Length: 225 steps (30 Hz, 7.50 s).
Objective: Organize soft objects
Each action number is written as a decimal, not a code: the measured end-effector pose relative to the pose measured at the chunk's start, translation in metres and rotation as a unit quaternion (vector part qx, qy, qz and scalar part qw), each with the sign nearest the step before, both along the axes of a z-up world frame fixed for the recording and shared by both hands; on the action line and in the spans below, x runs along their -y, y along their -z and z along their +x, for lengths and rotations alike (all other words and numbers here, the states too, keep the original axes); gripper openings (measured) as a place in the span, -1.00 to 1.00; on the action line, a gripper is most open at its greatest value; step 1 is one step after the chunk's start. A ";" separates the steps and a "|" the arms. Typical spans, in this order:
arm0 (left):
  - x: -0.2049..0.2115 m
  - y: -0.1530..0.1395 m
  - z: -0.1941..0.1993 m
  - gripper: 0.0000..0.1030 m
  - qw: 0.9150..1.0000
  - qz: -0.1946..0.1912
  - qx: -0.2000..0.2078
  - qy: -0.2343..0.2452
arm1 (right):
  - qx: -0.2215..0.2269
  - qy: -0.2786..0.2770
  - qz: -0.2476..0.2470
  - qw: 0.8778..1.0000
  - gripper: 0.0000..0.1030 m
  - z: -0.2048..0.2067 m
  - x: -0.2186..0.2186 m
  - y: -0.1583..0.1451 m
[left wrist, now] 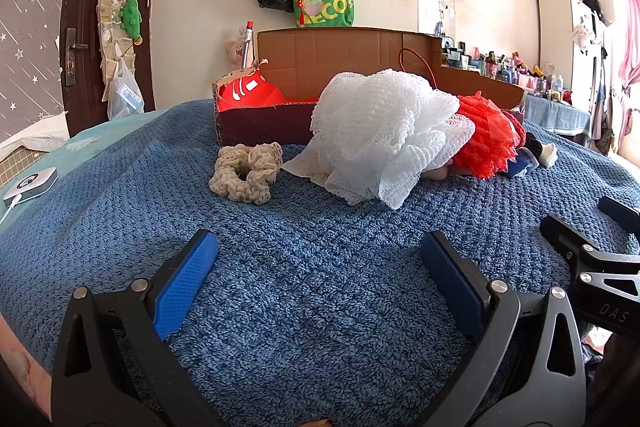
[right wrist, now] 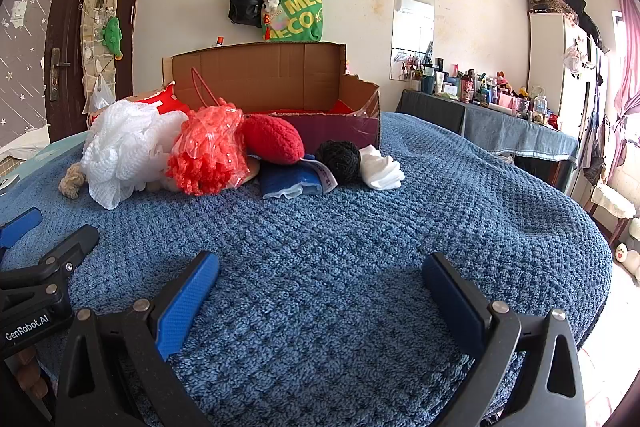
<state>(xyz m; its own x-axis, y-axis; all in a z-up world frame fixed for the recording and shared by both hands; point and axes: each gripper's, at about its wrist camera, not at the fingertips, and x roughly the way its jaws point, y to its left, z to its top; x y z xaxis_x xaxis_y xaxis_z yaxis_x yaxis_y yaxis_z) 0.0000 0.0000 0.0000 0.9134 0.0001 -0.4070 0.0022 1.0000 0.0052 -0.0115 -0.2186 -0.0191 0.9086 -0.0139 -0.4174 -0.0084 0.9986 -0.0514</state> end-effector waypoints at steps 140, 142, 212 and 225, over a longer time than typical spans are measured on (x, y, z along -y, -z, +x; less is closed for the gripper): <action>0.014 -0.070 0.082 0.00 0.982 -0.035 -0.088 0.164 | -0.191 -0.145 0.057 0.969 -0.75 0.130 0.080 -0.049; 0.011 -0.072 0.082 -0.10 0.981 -0.041 -0.087 0.167 | -0.190 -0.141 0.071 0.969 -0.76 0.125 0.086 -0.049; -0.023 -0.148 0.281 -0.07 0.981 0.043 -0.129 0.136 | -0.211 -0.143 -0.088 0.963 -0.64 0.329 -0.044 -0.134; -0.017 -0.088 0.374 -0.06 0.971 0.058 -0.217 0.077 | -0.316 -0.073 -0.111 0.939 -0.64 0.418 -0.038 -0.076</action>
<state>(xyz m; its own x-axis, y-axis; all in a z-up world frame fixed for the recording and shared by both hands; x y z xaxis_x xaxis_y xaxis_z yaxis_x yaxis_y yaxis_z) 0.3742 0.0174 0.0878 0.6490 -0.0543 -0.7589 0.1787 0.9804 0.0826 0.4064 -0.1810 0.0566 0.4798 -0.0581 -0.8755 -0.2442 0.9495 -0.1969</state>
